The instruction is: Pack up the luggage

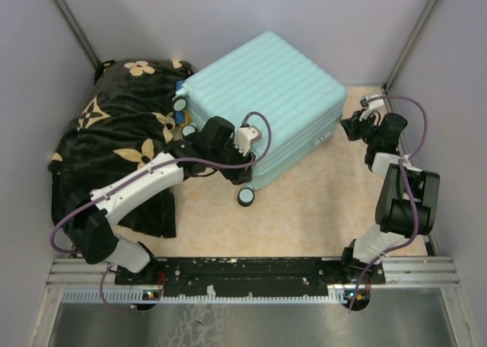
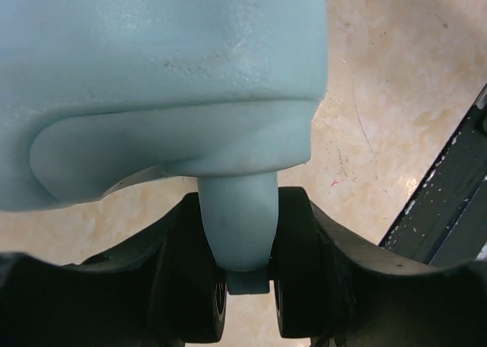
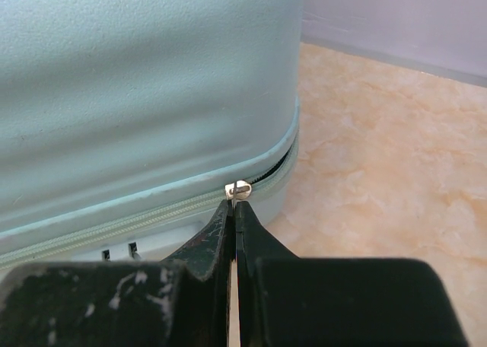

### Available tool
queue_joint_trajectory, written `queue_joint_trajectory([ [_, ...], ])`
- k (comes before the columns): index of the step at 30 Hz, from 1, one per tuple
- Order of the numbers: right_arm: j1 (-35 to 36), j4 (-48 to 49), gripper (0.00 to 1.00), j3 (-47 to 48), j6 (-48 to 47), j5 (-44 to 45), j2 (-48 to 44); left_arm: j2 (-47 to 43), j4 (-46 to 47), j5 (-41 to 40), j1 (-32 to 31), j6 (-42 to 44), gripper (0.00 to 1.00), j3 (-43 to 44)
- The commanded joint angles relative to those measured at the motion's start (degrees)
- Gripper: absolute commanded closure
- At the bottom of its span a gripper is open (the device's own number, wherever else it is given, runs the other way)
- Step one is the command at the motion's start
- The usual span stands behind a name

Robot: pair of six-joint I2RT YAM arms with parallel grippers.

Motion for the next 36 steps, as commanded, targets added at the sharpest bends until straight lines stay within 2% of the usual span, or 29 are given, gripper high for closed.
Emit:
queue_joint_trajectory([
  [1,0.85,4.33,1.0,-0.46,-0.88,0.05,-4.62,-1.16,-0.34,1.65,-1.01,5.38,0.88,0.97],
  [2,0.61,3.77,1.0,-0.88,-1.59,-0.2,-5.29,-1.71,-1.9,1.94,-1.08,7.42,0.99,0.26],
  [3,0.25,3.05,1.0,-1.32,-2.23,-0.58,-6.07,-2.28,-3.79,1.23,-1.03,8.55,1.0,-0.04],
  [8,-2.16,-3.92,1.0,-5.56,-6.86,-2.48,-12.61,-6.4,-12.03,7.3,1.78,19.89,1.0,-4.53],
  [12,-3.4,-11.59,1.0,-10.15,-13.1,-2.56,-19.37,-9.87,-14.42,12.04,7.89,26.42,1.0,-7.89],
  [15,-5.62,-14.45,1.0,-10.69,-15.96,-1.82,-19.61,-9.11,-17.82,13.99,12.23,30.49,1.0,-7.04],
  [19,-9.44,-11.1,1.0,-6.66,-18.43,-1.82,-15.45,-7.34,-20.62,13.67,15.48,37.27,1.0,-7.8],
  [25,-13.36,-7.98,1.0,5.71,-18.32,-3.8,-4.36,-4.09,-21.9,15.73,18.86,41.62,1.0,-5.99],
  [30,-10.99,-1.58,1.0,10.61,-11.51,-9.48,2.66,-1.73,-23.34,17.24,19.1,44.04,1.0,-4.99],
  [36,-3.58,3.59,1.0,14.14,-5.44,-12.72,8.97,-0.63,-23.76,17.3,19.75,46.17,1.0,-5.05],
])
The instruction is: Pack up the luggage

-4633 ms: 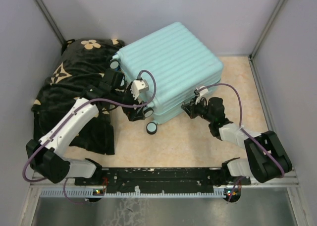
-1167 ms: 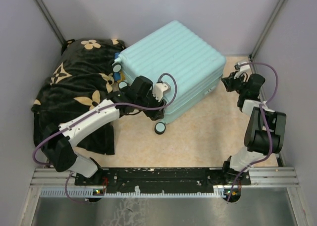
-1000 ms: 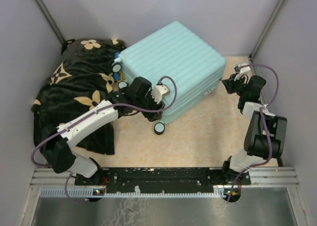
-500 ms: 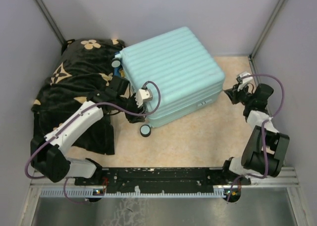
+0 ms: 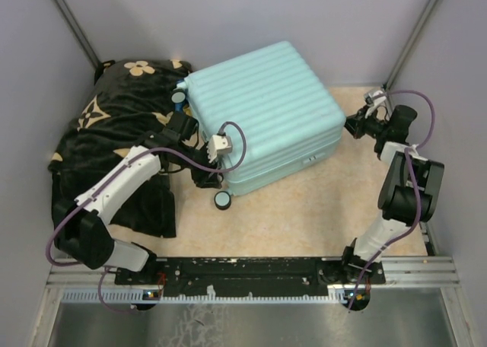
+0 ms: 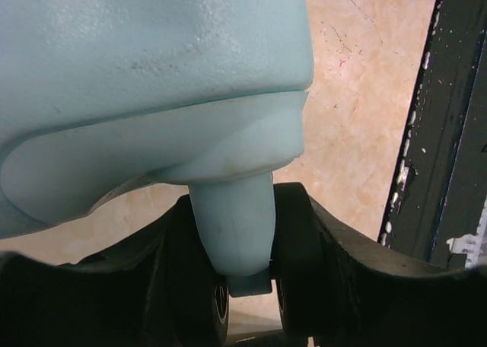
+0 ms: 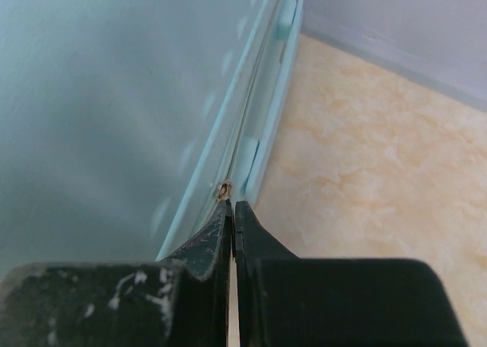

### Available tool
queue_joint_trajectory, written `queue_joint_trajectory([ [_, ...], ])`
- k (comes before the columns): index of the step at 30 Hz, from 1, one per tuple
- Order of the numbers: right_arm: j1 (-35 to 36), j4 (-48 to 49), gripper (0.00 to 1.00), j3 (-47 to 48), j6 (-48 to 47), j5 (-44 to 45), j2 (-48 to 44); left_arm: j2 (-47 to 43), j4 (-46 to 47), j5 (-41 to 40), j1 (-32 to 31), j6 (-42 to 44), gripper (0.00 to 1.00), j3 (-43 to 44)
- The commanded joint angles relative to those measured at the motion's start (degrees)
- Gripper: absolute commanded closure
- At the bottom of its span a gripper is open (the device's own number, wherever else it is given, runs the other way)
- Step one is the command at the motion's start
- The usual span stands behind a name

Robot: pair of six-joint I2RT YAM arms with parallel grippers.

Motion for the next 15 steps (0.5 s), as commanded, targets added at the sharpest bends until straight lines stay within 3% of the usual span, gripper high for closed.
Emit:
queue_joint_trajectory([
  [1,3.15,14.17,1.0,6.62,3.84,6.07,4.6,3.32,-6.68,-4.85,2.17,10.5,1.0,-2.31],
  [7,7.18,14.15,1.0,10.77,6.79,3.93,10.03,4.73,-5.27,-4.52,3.48,9.71,1.0,-0.29],
  [9,7.53,14.4,1.0,9.73,9.07,3.38,9.99,4.99,-2.85,-3.84,4.45,4.17,0.96,2.92],
  [12,7.87,14.66,1.0,5.58,10.56,1.71,7.94,4.78,0.43,6.13,8.46,-5.11,0.47,9.18],
  [13,8.04,14.67,1.0,4.08,10.43,1.31,7.07,4.58,1.22,8.27,9.23,-7.69,0.35,10.63],
  [15,8.34,14.46,1.0,1.67,10.1,0.58,5.43,3.67,2.58,10.94,10.54,-11.98,0.2,12.4],
])
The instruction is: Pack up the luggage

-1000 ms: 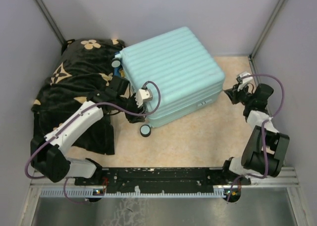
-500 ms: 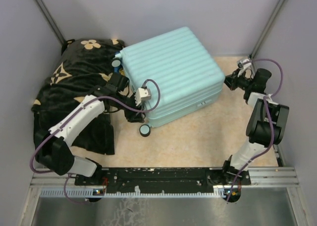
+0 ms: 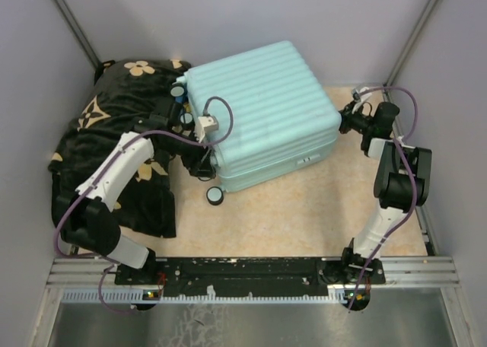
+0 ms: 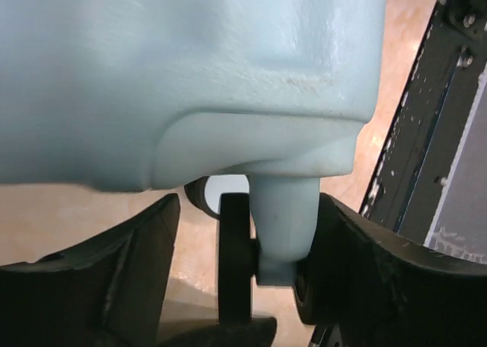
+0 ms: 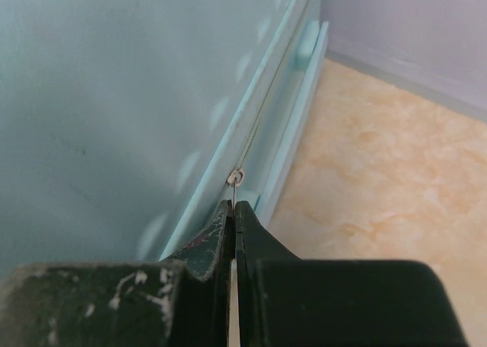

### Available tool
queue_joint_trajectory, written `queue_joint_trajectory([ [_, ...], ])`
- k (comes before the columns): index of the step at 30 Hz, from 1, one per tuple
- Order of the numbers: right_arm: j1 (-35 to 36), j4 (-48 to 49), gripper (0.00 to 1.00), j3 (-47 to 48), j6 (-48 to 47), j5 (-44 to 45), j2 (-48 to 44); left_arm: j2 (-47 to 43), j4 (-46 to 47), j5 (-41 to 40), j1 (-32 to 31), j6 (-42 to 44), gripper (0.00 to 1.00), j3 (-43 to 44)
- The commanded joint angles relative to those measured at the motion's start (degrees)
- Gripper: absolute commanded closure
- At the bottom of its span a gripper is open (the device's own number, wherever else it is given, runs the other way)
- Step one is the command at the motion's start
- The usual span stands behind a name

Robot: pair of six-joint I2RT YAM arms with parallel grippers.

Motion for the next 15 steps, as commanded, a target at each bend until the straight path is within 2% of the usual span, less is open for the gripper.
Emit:
queue_joint_trajectory([
  [1,1.25,2.89,1.0,-4.87,1.05,-2.23,-4.76,-1.27,8.48,7.07,5.08,-9.92,0.16,7.11],
  [4,2.03,2.23,1.0,-6.8,0.84,-3.2,-6.29,-2.59,12.09,9.78,9.91,-19.0,0.05,8.32],
  [6,2.43,1.6,1.0,-7.35,0.52,-3.68,-7.06,-2.12,14.62,14.14,14.28,-21.79,0.02,10.23],
  [9,2.93,1.57,1.0,-8.58,0.55,-3.73,-7.95,2.78,16.0,12.06,17.28,-25.2,0.01,15.78],
  [12,3.24,0.75,1.0,-10.15,-0.1,-4.11,-9.51,8.61,19.7,9.71,18.84,-33.36,0.01,18.65],
  [15,3.76,-0.67,1.0,-12.08,-0.97,-4.55,-11.73,13.54,24.58,14.12,18.85,-37.72,0.01,18.87],
])
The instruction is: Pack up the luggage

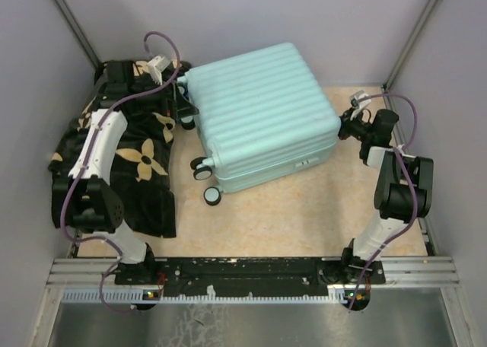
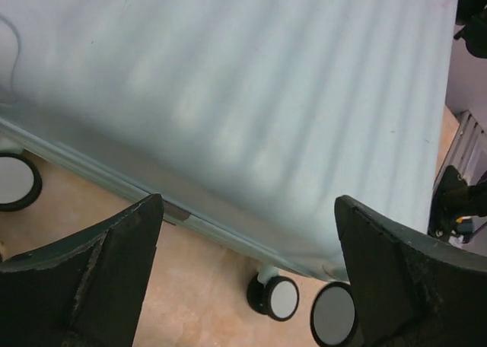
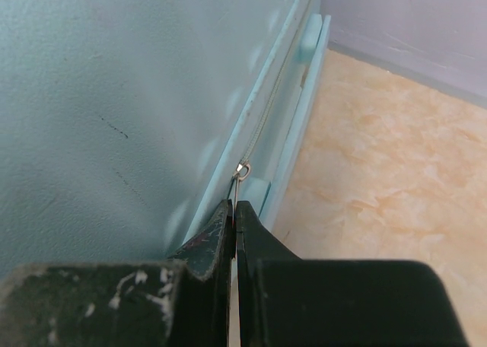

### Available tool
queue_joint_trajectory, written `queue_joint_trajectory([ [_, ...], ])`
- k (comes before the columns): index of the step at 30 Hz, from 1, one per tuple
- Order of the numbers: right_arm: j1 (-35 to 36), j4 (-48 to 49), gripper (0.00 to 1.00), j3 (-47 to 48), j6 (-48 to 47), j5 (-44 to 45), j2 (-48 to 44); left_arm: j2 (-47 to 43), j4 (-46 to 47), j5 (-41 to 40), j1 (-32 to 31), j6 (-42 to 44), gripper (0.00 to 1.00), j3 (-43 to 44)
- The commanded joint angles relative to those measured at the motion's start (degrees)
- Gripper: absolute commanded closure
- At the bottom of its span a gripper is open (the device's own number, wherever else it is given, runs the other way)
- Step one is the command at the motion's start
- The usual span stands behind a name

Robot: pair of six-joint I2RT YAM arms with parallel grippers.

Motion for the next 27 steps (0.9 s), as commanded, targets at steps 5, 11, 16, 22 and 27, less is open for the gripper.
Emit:
queue_joint_trajectory([
  [5,3.63,-6.17,1.0,-7.04,-1.5,-9.49,-11.76,13.25,11.78,6.71,-4.11,-9.44,0.03,0.63],
  [11,3.54,-16.89,1.0,-12.51,-8.12,-9.2,-21.22,24.32,10.14,8.06,-12.37,-5.46,0.17,9.32],
  [16,2.28,-24.45,1.0,-17.02,-11.09,-7.66,-29.78,36.71,11.39,5.48,-15.06,-3.42,0.29,23.52],
  [22,1.46,-33.24,1.0,-19.53,-15.29,-6.48,-36.79,48.92,15.17,-0.78,-15.02,-1.8,0.26,42.99],
  [27,1.44,-36.16,1.0,-21.73,-17.49,-6.27,-41.23,41.1,21.4,-5.52,-11.75,-0.71,0.13,37.04],
])
